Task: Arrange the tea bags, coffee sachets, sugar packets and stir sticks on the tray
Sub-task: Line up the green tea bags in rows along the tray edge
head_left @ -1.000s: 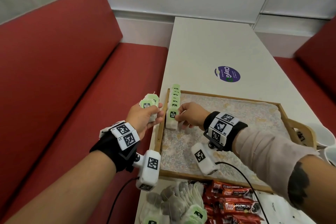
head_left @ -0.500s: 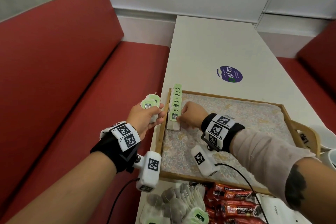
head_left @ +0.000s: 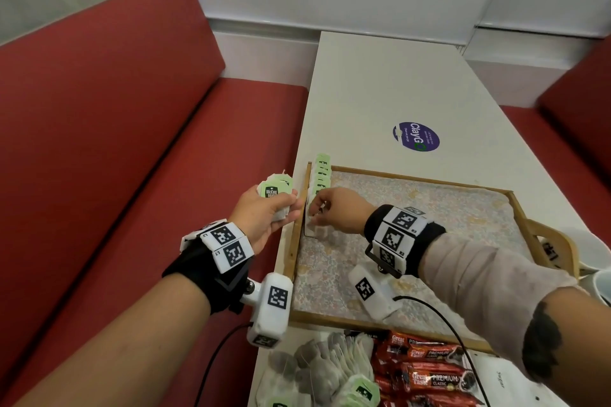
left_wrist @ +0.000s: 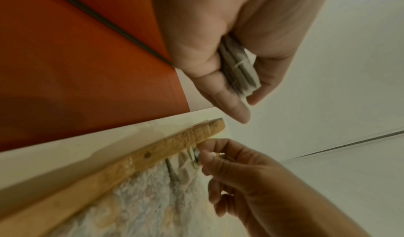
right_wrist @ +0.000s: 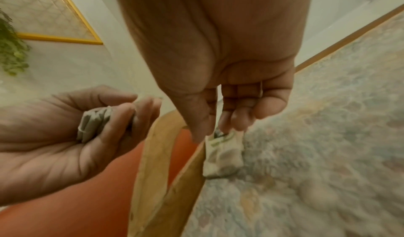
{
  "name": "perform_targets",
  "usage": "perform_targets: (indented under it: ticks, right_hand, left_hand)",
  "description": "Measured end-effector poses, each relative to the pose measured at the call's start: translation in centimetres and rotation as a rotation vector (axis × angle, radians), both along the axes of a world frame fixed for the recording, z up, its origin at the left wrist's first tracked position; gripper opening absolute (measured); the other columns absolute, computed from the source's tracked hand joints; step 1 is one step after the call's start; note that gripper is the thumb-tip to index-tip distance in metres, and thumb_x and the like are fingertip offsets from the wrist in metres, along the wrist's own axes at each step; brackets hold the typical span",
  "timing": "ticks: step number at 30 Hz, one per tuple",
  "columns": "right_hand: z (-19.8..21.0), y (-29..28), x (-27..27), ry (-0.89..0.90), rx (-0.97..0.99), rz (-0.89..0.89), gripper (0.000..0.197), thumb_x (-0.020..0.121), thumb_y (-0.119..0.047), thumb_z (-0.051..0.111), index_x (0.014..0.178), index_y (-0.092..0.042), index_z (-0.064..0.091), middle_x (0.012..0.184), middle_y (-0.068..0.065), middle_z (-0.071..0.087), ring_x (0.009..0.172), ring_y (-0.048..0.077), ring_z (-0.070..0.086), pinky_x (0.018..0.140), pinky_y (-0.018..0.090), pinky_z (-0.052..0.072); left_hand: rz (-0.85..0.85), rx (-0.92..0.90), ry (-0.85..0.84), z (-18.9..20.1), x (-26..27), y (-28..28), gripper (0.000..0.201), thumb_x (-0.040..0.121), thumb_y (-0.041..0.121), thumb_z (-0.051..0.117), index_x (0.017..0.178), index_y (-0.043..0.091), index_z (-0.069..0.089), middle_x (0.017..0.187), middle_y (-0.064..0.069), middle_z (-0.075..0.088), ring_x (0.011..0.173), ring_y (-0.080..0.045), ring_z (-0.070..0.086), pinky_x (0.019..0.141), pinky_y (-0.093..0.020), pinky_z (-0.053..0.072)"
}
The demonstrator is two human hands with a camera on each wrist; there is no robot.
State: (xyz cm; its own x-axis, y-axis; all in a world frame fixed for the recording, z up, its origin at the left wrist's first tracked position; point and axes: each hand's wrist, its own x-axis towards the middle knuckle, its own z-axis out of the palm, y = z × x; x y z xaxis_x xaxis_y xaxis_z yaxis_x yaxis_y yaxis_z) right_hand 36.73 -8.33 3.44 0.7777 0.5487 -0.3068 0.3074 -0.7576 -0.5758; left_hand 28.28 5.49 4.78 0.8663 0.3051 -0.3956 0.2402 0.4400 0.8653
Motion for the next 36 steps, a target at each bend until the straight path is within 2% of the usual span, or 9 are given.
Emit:
perform_targets:
  ticks: [2,4,6,8,11,16,23,28,36]
  right_hand:
    - [1.0,0.0,-0.1,-0.029,0.104,-0.039,0.014,0.092,-0.022,0.059,0.098,-0.011,0.065,0.087,-0.002,0.059,0.073,0.012,0.053,0.071,0.029,0.048]
    - [2.5,0.0,-0.3,0.001,0.24,-0.089,0.025,0.097,-0.024,0.049,0.1,-0.005,0.065,0.081,0.0,0.059,0.065,0.011,0.053,0.059,0.022,0.046]
    - [3.9,0.1,-0.6,0.067,0.348,-0.142,0.03,0.099,-0.027,0.044,0.1,-0.008,0.066,0.075,-0.002,0.056,0.056,0.01,0.049,0.048,0.017,0.039]
    - [4.6,0.3,-0.9,0.117,0.403,-0.161,0.03,0.099,-0.03,0.043,0.094,-0.012,0.066,0.074,-0.001,0.056,0.054,0.011,0.048,0.048,0.02,0.037]
    - [5.0,0.4,-1.2,0.15,0.412,-0.141,0.027,0.099,-0.03,0.046,0.082,-0.017,0.062,0.073,-0.002,0.058,0.054,0.011,0.049,0.048,0.021,0.039]
    - [5.5,0.3,-1.6,0.231,0.476,-0.165,0.019,0.095,-0.021,0.055,0.078,-0.015,0.061,0.069,-0.002,0.058,0.051,0.011,0.047,0.045,0.018,0.036]
    - [6.3,-0.1,-1.6,0.302,0.507,-0.198,0.016,0.093,-0.017,0.055,0.079,-0.013,0.061,0.067,0.0,0.057,0.048,0.012,0.047,0.047,0.022,0.033]
    - [6.1,-0.3,-1.2,0.231,0.55,-0.256,0.02,0.098,-0.017,0.048,0.08,-0.013,0.055,0.074,0.001,0.061,0.048,0.011,0.049,0.047,0.021,0.036]
    - [5.1,-1.3,-0.3,0.117,0.511,-0.346,0.02,0.098,-0.016,0.042,0.081,-0.013,0.051,0.078,0.003,0.064,0.045,0.013,0.055,0.045,0.023,0.038]
  left_hand:
    - [-0.018,-0.006,-0.006,0.3,-0.1,0.0,0.024,0.088,-0.006,0.057,0.11,-0.001,0.052,0.094,-0.011,0.066,0.072,-0.013,0.07,0.055,-0.019,0.055]
    - [-0.052,-0.005,-0.017,0.7,-0.3,-0.2,0.02,0.089,-0.007,0.054,0.108,-0.002,0.054,0.092,-0.012,0.066,0.072,-0.013,0.07,0.055,-0.018,0.055]
    - [-0.084,-0.004,-0.026,1.0,-0.5,-0.4,0.018,0.087,-0.007,0.054,0.103,0.0,0.058,0.092,-0.013,0.067,0.076,-0.015,0.069,0.057,-0.018,0.056]
    - [-0.099,0.001,-0.036,1.3,-0.6,-0.7,0.017,0.085,-0.008,0.055,0.097,0.003,0.06,0.091,-0.012,0.068,0.08,-0.017,0.067,0.06,-0.018,0.057]
    - [-0.105,-0.007,-0.033,1.4,-0.7,-0.9,0.019,0.087,-0.008,0.054,0.102,0.003,0.06,0.095,-0.013,0.067,0.081,-0.017,0.068,0.06,-0.019,0.056]
    - [-0.157,0.04,-0.011,1.3,-1.0,-1.0,0.03,0.086,-0.011,0.051,0.115,-0.001,0.054,0.088,-0.01,0.067,0.065,-0.01,0.07,0.055,-0.018,0.055]
    - [-0.227,0.134,0.007,1.5,-1.3,-1.3,0.031,0.085,-0.015,0.049,0.105,0.008,0.054,0.084,-0.009,0.063,0.06,-0.007,0.067,0.052,-0.018,0.054]
    - [-0.222,0.11,-0.016,1.4,-1.3,-1.1,0.035,0.085,-0.015,0.052,0.114,0.006,0.052,0.094,-0.012,0.065,0.064,-0.009,0.069,0.054,-0.019,0.055]
    - [-0.092,0.144,-0.021,0.8,-0.9,-0.7,0.019,0.088,-0.008,0.056,0.098,0.007,0.057,0.081,-0.007,0.066,0.06,-0.006,0.067,0.054,-0.018,0.056]
